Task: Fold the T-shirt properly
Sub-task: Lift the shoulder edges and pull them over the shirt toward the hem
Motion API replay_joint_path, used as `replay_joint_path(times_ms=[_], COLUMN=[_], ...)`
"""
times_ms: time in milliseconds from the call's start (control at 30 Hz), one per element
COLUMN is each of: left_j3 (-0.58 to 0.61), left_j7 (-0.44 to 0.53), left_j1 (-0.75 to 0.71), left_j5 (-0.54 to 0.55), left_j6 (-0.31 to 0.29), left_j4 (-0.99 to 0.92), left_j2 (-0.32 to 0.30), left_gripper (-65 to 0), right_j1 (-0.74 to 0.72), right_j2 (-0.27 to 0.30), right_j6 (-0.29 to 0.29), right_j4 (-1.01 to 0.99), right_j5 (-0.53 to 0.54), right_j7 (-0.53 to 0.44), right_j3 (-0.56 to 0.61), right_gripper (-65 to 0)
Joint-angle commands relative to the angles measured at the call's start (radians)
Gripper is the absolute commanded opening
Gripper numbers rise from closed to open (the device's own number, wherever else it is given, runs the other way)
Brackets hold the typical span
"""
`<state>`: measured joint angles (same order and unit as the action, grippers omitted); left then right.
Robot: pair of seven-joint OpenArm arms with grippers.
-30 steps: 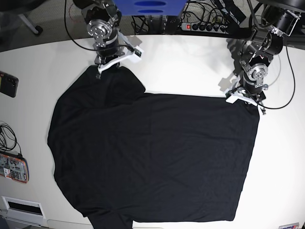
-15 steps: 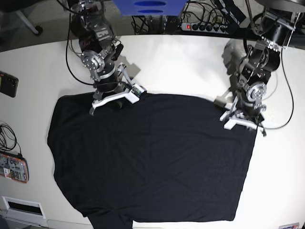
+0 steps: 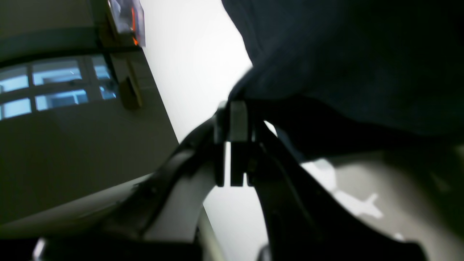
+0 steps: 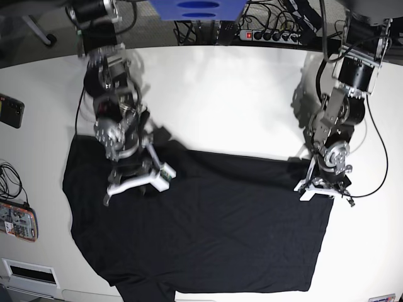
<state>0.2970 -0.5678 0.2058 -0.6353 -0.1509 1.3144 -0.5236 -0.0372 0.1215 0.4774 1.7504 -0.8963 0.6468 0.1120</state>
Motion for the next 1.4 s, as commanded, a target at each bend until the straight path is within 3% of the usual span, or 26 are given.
replay_joint_path(times_ms=[0,100,333,967,1367], left_j3=[-0.008,-0.008,0.0,0.003,0.001], left_j7=[0.004,0.004,0.005,0.005,0.005], left_j1=[0.028,0.039,0.099,0.2,0.191], left_j5=[-0.016,-0.016,-0.014,-0.016,-0.016], left_j6=[0.017,0.017,0.017,0.017,0.017], left_j4=[0.009,0.009,0.007,-0.1,-0.109], left_j2=[-0.011,0.007,0.035,0.058,0.052], left_gripper=[-65.0,-65.0,-65.0,-65.0,-65.0], right_j1=[-0.016,-0.063,-0.146,-0.361,-0.398], right_j2=[0.002,0.002,0.002,0.002,0.002], right_j6=[-0.001,-0.001,-0.001,-0.003,-0.004], right_j4=[-0.013,-0.077,-0.203,-0.452,-0.576], right_j5=[0.001,0.007,0.15,0.154,0.154], right_j7=[-0.003,-0.003,0.0,-0.045,-0.132], right_j3=[-0.001,-0.001,-0.002,-0.004,-0.185], right_gripper=[-65.0,-65.0,-65.0,-65.0,-65.0])
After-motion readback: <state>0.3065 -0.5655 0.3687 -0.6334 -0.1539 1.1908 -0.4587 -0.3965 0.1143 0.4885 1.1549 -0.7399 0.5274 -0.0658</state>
